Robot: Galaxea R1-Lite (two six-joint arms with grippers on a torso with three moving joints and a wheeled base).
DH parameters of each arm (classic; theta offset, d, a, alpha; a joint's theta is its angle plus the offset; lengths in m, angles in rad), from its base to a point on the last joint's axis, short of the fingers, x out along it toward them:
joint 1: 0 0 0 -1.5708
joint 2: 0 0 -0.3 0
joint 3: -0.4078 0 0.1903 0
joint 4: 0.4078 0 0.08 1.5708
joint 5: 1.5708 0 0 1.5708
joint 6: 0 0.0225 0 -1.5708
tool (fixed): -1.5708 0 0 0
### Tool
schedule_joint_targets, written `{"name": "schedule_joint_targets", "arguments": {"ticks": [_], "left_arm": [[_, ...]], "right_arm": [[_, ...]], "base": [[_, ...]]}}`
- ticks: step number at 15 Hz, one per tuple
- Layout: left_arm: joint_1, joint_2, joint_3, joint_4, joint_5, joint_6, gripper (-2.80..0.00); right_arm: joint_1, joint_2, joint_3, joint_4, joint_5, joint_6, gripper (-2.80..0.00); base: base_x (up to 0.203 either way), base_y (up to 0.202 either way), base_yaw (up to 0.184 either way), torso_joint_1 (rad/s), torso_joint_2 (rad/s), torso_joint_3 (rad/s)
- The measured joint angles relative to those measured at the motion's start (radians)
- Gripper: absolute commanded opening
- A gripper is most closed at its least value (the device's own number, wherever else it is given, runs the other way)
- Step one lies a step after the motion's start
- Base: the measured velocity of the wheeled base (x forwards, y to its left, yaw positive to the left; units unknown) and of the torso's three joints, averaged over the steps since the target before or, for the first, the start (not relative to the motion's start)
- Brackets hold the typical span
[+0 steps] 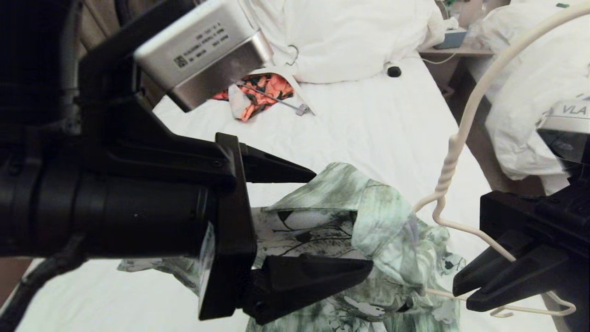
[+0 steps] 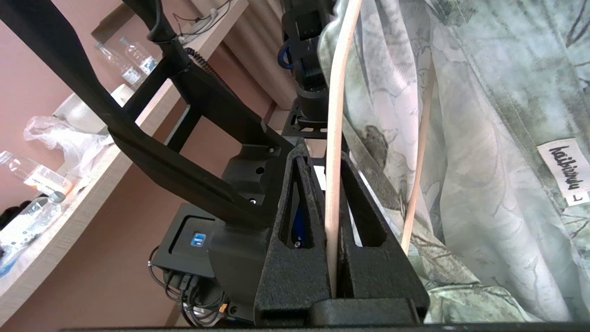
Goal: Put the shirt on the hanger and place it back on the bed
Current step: Hook the other side of the shirt onto the hanger
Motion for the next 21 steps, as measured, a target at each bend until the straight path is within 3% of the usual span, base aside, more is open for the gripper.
{"name": "schedule_joint_targets", "arguments": {"ticks": [11, 21], "left_arm": [[0.048, 0.007, 0.000, 0.031, 0.045, 0.145, 0.00], [0.055, 0.006, 0.033, 0.069, 0.034, 0.188, 0.00]], "right_arm": [[-0.003, -0.001, -0.023, 0.076, -0.022, 0.000, -2.80], [-0.004, -0.001, -0.029, 0.098, -0.024, 0.000, -2.80]], "base": [[0.000, 0.000, 0.000, 0.000, 0.00, 0.000], [0.000, 0.000, 0.000, 0.000, 0.00, 0.000]]}}
